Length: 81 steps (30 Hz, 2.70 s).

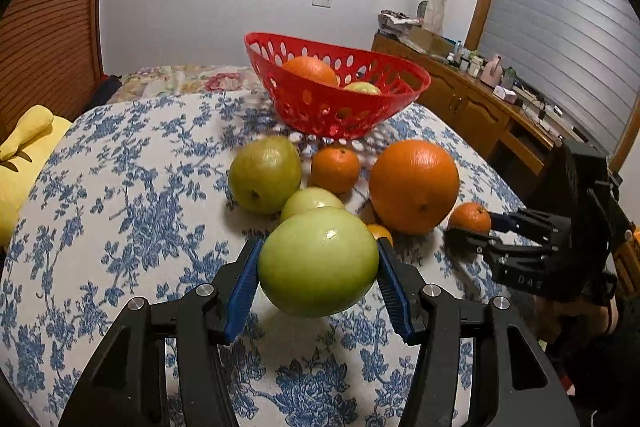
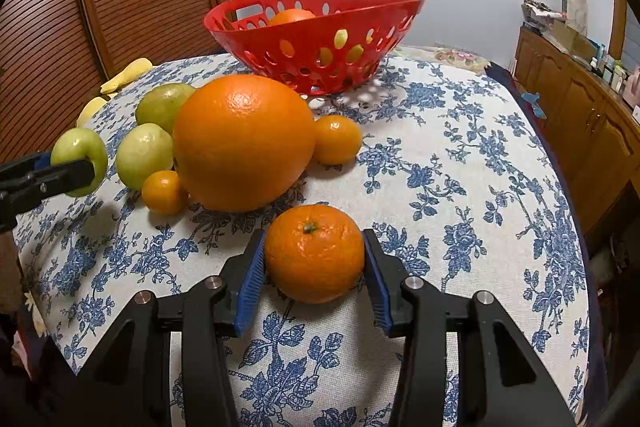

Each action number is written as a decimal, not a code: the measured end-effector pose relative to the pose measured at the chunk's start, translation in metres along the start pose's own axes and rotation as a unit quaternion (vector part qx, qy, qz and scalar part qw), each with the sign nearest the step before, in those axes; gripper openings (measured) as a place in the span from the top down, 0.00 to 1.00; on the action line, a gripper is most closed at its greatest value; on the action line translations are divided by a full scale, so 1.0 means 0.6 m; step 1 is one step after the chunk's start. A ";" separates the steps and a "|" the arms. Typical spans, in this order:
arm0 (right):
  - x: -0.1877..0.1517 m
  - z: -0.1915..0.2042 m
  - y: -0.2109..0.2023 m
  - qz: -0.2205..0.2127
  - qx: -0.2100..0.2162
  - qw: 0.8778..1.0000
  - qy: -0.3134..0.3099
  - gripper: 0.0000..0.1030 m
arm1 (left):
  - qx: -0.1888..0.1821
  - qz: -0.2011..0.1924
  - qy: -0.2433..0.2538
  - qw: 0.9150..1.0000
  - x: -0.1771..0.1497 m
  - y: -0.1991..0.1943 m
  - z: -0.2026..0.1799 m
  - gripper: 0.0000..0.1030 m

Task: Organize fruits
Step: 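Lift the apple and tangerine and carry both toward the red basket, then lower both fruits into the red basket and open both tools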

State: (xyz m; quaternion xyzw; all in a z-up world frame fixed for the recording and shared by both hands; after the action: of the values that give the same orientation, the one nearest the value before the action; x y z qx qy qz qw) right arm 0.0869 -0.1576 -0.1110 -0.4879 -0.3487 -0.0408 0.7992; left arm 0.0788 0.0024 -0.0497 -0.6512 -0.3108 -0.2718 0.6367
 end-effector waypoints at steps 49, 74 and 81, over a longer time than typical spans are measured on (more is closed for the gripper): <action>0.271 -0.029 0.045 -0.046 0.006 0.998 -0.042 0.54 | 0.006 -0.054 0.038 0.998 0.153 0.069 -0.040 0.44; 0.306 -0.045 0.041 -0.067 0.045 0.996 -0.040 0.54 | 0.006 -0.041 0.061 0.997 0.207 0.139 -0.066 0.44; 0.301 -0.054 0.037 -0.064 0.038 0.996 -0.048 0.53 | 0.008 -0.027 0.066 0.997 0.218 0.167 -0.078 0.44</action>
State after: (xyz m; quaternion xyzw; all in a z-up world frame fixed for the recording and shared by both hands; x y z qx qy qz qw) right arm 0.2487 -0.1228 -0.0288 -0.4355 -0.4185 -0.0546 0.7951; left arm 0.2422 -0.0364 -0.0157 -0.6183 -0.2881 -0.3286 0.6532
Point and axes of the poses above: each gripper's, at about its wrist camera, not at the fingertips, and y roughly the way its jaws point, z to its left, x to its top, the point moved 4 cm from there along y, roughly the way its jaws point, and after that the axes turned 14 degrees about x, right-handed, at the moved point
